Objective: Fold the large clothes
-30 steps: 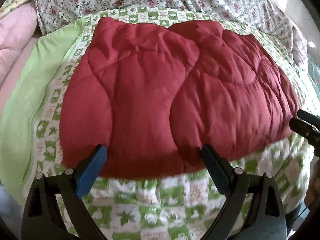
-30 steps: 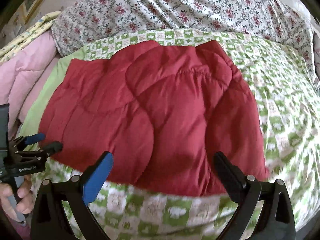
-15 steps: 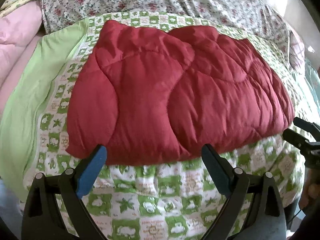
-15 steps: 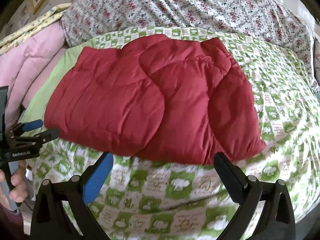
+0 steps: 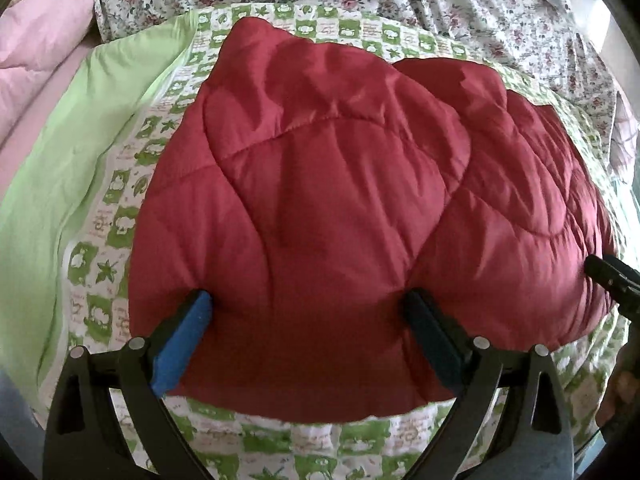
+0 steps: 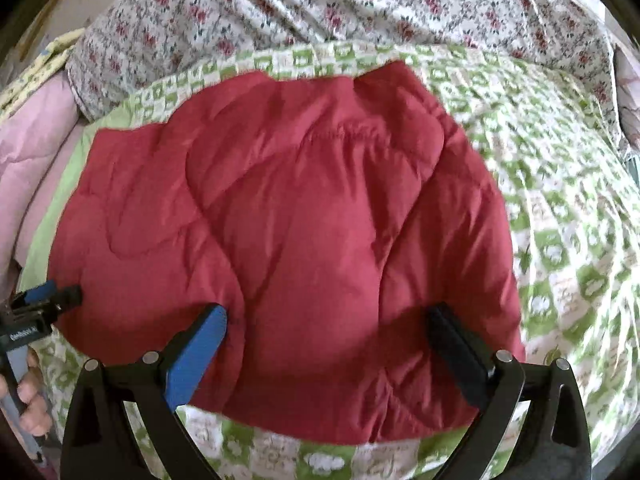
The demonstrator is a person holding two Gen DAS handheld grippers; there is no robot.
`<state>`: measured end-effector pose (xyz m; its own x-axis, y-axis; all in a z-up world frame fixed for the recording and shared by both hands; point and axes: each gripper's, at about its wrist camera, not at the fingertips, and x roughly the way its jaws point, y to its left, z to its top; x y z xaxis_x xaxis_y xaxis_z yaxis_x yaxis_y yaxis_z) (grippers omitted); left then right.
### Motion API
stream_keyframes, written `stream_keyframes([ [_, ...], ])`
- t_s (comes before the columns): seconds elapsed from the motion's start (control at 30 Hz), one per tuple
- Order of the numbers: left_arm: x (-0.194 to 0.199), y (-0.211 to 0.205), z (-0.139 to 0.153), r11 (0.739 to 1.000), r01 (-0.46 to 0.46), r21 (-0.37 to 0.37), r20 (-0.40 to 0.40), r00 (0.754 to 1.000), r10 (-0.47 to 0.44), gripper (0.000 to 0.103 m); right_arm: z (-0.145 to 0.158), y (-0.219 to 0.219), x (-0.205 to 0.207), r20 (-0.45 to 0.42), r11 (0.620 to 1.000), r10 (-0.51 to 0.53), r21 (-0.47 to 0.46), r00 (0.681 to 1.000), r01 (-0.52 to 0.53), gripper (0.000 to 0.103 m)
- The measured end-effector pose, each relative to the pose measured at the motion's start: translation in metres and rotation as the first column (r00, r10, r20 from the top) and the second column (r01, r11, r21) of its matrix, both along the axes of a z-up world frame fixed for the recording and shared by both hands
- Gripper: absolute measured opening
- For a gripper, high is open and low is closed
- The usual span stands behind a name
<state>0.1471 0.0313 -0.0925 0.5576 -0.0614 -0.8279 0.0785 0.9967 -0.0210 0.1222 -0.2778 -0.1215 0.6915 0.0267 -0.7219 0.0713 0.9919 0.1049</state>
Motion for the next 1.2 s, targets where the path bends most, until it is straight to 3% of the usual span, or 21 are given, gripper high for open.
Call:
stream_keyframes([
  [0.2,0.012,-0.002,-0.007,1.000,0.006,0.027,-0.001,1.000,-0.006,0.103,-0.024,-0.019,0.026,-0.059,0.994,0.010,0.108,0.998,-0.004,0.103],
  [0.33,0.012,-0.002,-0.005,0.999,0.002,0.032,0.009,1.000,-0.003,0.103,-0.021,-0.017,0.023,-0.052,0.995,0.008,0.103,0.999,-0.003,0.103],
  [0.5,-0.007,-0.003,0.006,0.999,0.009,0.048,0.048,0.999,-0.011,0.103,-0.006,-0.009,0.001,-0.002,0.998,0.003,0.070,1.000,-0.003,0.103],
  [0.77,-0.049,-0.008,0.017,0.998,0.061,-0.002,0.066,0.996,-0.061,0.103,0.016,0.020,-0.051,0.066,0.995,0.091,0.034,0.994,-0.093,0.102],
  [1.2,-0.099,-0.008,0.035,0.992,0.109,0.069,0.026,0.994,-0.111,0.103,0.023,0.046,-0.118,0.026,0.976,0.215,-0.032,0.976,-0.214,0.103],
])
